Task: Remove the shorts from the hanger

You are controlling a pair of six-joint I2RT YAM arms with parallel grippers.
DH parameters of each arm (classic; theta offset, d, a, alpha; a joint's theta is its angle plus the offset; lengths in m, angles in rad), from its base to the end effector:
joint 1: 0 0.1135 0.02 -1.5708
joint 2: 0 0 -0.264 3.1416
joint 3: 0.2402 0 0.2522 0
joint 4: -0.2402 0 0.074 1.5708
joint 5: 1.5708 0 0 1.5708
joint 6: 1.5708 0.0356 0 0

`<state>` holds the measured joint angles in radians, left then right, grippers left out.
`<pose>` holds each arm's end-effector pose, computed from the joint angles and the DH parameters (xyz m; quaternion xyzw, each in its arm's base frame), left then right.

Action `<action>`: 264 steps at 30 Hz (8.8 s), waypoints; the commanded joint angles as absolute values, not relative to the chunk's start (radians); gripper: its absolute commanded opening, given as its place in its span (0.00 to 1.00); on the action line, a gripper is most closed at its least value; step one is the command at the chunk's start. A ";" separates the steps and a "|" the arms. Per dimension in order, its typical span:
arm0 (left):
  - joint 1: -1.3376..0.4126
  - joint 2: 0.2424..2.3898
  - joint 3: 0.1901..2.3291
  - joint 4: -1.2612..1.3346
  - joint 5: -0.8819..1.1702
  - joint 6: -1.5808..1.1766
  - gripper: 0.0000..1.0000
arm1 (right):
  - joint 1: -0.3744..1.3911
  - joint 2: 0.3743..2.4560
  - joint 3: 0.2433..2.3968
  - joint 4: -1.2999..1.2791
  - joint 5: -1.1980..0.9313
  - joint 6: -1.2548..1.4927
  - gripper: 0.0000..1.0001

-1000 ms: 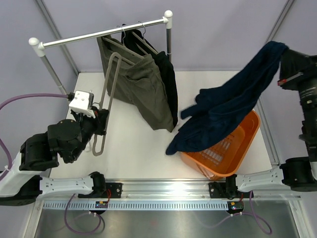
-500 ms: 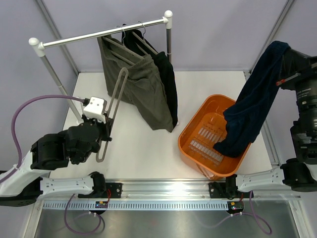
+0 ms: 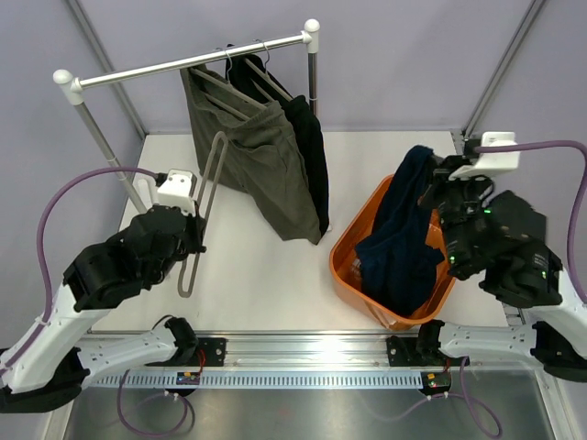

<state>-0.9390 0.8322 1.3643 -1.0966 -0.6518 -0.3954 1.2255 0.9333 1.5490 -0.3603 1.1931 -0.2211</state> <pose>0.0820 -0.0755 0.4300 0.0741 0.8409 -0.0623 0.5324 0.0692 0.0947 0.5381 -0.0014 0.6734 0.0141 0.7392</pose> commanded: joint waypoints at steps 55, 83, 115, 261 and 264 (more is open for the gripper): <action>-0.098 1.560 2.226 -0.901 -0.271 -0.238 0.00 | 0.580 0.911 1.184 -0.742 0.190 0.364 0.73; -0.057 1.612 2.088 -0.830 -0.258 -0.213 0.00 | 0.578 0.965 1.175 -0.723 0.173 0.373 0.71; -0.057 1.485 2.042 -0.831 -0.273 -0.213 0.30 | 0.580 0.931 1.137 -0.721 0.161 0.377 0.72; -0.454 1.767 2.329 -0.848 -0.623 -0.242 0.27 | 0.578 0.845 1.091 -0.845 0.183 0.334 0.73; -0.451 1.741 2.321 -0.853 -0.632 -0.232 0.27 | 0.580 0.845 1.089 -0.845 0.183 0.334 0.73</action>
<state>-0.4557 1.8023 2.3089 -0.8471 -0.5957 -0.2607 0.5816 0.8448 1.0721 -0.8600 0.1967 0.3538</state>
